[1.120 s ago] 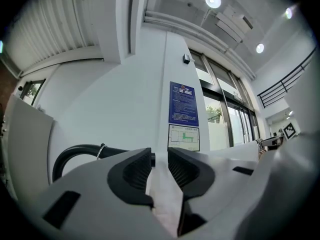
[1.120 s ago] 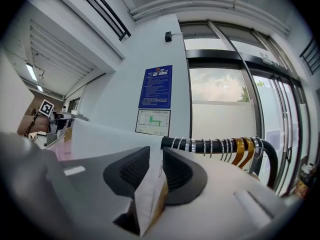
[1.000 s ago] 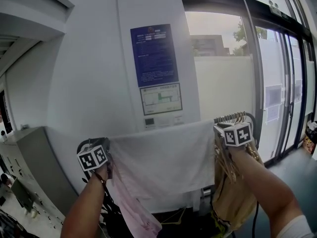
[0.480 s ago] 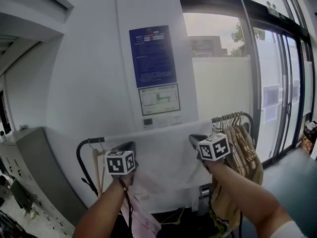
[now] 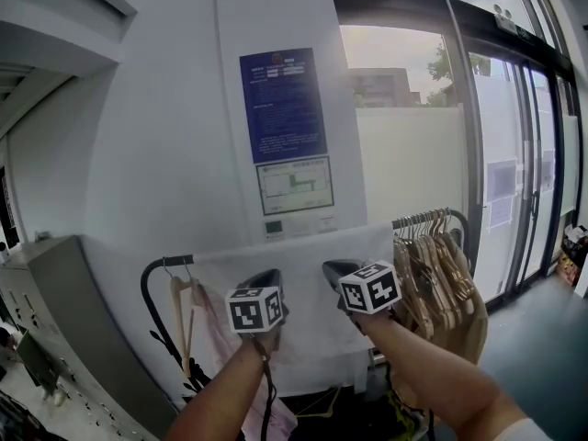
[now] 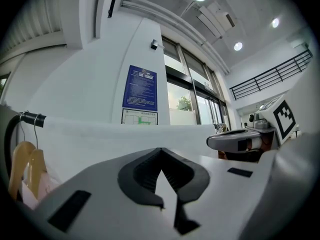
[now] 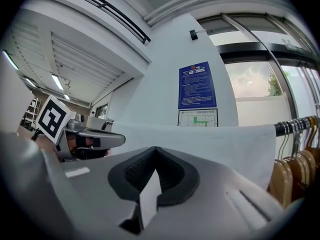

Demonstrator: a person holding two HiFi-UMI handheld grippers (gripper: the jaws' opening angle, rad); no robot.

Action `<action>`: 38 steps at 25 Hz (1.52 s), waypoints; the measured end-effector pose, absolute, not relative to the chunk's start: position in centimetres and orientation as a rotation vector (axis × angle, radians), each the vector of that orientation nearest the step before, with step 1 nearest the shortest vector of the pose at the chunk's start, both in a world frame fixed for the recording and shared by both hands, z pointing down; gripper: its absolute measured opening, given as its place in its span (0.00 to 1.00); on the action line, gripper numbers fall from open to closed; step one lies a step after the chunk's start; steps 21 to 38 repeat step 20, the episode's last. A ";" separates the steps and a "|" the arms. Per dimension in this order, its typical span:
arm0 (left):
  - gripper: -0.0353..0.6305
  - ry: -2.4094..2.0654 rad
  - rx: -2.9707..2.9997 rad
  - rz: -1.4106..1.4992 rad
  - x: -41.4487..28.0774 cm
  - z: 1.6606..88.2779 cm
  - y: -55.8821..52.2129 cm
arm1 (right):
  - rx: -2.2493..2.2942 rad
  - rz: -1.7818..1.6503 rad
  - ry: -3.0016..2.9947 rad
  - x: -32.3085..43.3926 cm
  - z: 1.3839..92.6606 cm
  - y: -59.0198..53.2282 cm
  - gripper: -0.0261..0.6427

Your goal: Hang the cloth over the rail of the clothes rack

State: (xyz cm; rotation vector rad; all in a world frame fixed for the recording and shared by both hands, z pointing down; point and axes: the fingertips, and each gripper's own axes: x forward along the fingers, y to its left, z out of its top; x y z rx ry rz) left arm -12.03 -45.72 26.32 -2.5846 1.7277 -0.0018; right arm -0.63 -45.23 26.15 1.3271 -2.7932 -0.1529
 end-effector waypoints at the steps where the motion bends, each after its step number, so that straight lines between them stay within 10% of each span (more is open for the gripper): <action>1: 0.06 1.726 -2.585 -0.002 -12.0 26.4 -45.8 | 1.329 -0.149 -2.794 -0.7 26.2 -45.3 0.04; 38: 0.06 1.704 -2.583 0.008 -12.2 25.9 -47.0 | 1.365 -0.117 -2.782 -1.0 26.7 -46.7 0.04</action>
